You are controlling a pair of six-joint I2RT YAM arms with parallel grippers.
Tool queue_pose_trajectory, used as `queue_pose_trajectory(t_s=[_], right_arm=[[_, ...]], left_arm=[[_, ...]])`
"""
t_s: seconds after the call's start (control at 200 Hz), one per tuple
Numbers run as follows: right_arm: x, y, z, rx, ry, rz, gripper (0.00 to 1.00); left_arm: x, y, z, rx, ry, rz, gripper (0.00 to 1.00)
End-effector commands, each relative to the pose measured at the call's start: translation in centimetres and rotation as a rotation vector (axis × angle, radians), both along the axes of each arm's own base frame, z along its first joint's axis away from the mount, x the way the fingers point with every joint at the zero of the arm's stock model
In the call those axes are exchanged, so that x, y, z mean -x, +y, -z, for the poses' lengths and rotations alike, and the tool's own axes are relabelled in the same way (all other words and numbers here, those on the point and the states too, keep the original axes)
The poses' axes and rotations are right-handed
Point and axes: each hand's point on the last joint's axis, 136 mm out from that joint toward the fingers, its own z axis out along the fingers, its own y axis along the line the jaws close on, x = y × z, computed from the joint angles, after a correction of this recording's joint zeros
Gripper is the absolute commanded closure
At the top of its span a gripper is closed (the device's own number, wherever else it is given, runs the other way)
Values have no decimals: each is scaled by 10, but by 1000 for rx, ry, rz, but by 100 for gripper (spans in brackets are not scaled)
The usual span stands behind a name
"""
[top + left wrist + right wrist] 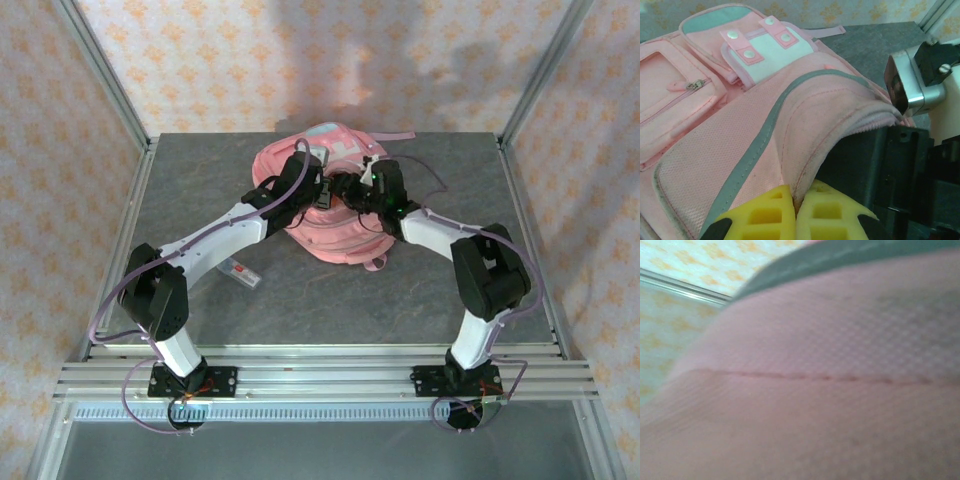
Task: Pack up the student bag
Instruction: Place the loose stationery in the student bag, then close the student bag at the top-center of the table.
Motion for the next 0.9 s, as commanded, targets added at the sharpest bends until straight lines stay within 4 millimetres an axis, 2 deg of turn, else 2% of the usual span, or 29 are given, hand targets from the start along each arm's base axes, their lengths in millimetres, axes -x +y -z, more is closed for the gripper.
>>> queue_pose_trajectory(t_s=[0.0,0.12,0.225,0.345,0.466,0.586,0.601,0.621,0.686,0.766,0.801,0.861,0.896], right_arm=[[14,25,-26,-137,-76,-107,68],[21,15,-17,-102,-63,-94,68],[33,0,-14,-2,-68,-69,67],[59,-23,-9,127,-71,-52,60],[94,-51,-4,224,-98,-37,52],[124,-73,-8,296,-160,-30,46],[127,-74,-3,309,-155,-33,45],[132,-77,-10,307,-182,-30,44],[144,-82,-11,317,-211,-31,41],[155,-80,-16,295,-255,-58,40],[159,-77,-17,298,-273,-65,36],[163,-70,-17,309,-301,-84,31],[164,-66,-17,314,-310,-94,31]], left_arm=[[3,-11,-53,163,-112,14,100],[4,-7,-52,154,-110,1,100],[4,-5,-50,145,-108,-13,100],[4,-4,-45,143,-96,-16,100],[7,-3,-41,148,-81,-16,100],[19,9,-39,176,-74,-59,65],[21,11,-38,182,-72,-63,62],[25,15,-38,193,-73,-71,57],[38,27,-34,222,-68,-103,42],[55,52,-18,227,-30,-188,31],[63,64,-9,222,-10,-232,28],[80,92,13,223,43,-350,16],[89,105,27,223,76,-396,14]])
